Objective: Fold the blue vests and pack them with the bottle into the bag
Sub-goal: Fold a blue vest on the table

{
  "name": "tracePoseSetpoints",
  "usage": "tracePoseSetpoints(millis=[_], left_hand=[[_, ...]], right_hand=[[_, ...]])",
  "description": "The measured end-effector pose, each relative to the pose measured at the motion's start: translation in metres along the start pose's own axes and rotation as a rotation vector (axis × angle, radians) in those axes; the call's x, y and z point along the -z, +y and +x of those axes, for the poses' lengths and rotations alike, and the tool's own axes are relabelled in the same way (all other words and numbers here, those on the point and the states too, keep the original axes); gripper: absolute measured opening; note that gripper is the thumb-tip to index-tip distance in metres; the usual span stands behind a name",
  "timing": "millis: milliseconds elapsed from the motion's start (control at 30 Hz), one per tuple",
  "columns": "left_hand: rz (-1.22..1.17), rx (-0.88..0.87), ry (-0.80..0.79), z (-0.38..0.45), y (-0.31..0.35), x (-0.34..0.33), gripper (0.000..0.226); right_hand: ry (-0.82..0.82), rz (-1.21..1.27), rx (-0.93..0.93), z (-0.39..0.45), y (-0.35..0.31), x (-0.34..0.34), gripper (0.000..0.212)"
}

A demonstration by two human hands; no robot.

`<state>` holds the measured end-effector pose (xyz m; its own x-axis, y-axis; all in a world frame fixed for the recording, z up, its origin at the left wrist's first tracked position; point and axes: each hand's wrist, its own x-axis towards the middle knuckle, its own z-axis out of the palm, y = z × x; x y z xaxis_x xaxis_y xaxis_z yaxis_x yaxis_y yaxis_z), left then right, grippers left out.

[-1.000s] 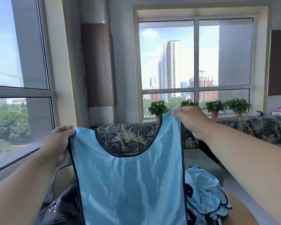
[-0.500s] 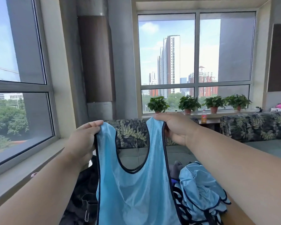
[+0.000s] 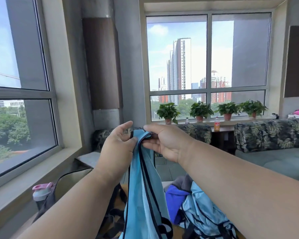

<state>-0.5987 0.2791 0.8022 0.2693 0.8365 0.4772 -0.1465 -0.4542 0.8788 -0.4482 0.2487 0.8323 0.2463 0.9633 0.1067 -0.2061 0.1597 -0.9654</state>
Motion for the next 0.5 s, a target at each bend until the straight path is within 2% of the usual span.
tracePoseSetpoints(millis=[333,500], left_hand=[[-0.245,0.058,-0.071,-0.008,-0.013,-0.003,0.037],[-0.145,0.027,-0.081,-0.009,-0.021,-0.003,0.033]], right_hand=[[-0.009,0.046,-0.06,-0.008,0.01,-0.002,0.007],[-0.03,0.006,-0.086,-0.008,0.014,-0.001,0.014]])
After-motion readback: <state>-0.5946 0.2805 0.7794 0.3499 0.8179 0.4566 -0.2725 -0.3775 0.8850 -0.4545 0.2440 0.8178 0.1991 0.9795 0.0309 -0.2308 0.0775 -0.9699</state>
